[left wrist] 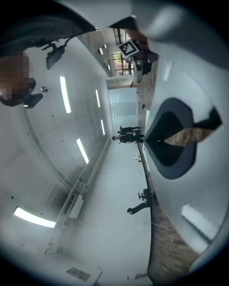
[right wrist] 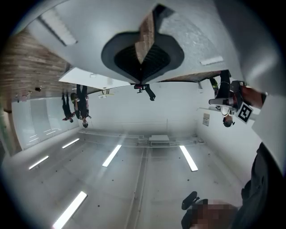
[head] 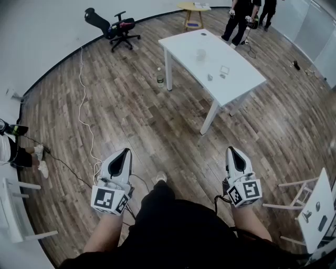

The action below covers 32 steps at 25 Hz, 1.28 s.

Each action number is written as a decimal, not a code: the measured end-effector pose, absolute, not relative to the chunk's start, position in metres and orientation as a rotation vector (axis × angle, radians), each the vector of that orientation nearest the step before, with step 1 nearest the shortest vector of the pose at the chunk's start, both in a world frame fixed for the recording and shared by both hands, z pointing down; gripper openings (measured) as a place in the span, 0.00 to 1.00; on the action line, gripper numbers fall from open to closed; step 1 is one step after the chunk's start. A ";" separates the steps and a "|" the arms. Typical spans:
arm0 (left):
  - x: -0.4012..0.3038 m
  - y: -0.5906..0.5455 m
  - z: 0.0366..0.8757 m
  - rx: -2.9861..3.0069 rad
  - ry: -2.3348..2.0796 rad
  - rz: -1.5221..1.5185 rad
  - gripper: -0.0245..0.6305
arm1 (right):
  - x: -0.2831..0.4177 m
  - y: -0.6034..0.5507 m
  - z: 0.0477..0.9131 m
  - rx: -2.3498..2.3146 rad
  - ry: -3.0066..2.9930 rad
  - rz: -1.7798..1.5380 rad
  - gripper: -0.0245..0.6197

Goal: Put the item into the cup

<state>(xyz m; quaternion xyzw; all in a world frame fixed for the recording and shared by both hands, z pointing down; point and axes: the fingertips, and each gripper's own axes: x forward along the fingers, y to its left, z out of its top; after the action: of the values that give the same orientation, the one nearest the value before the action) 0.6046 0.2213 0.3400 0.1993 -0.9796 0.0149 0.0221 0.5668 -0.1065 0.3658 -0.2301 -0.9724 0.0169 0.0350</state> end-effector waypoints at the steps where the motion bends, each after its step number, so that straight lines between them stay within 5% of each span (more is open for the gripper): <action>1: 0.594 0.226 0.339 0.623 -3.033 0.048 0.04 | 0.561 -0.098 0.364 -0.735 -2.988 0.052 0.04; 32: 0.352 0.287 0.337 0.858 -3.002 0.018 0.04 | 0.363 -0.029 0.373 -0.551 -3.003 0.046 0.04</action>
<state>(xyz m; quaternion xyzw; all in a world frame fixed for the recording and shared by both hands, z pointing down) 0.3516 0.2871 0.3367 0.2747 -0.9615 0.0059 0.0095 0.3634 -0.0295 0.3727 -0.1803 -0.9825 0.0152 0.0442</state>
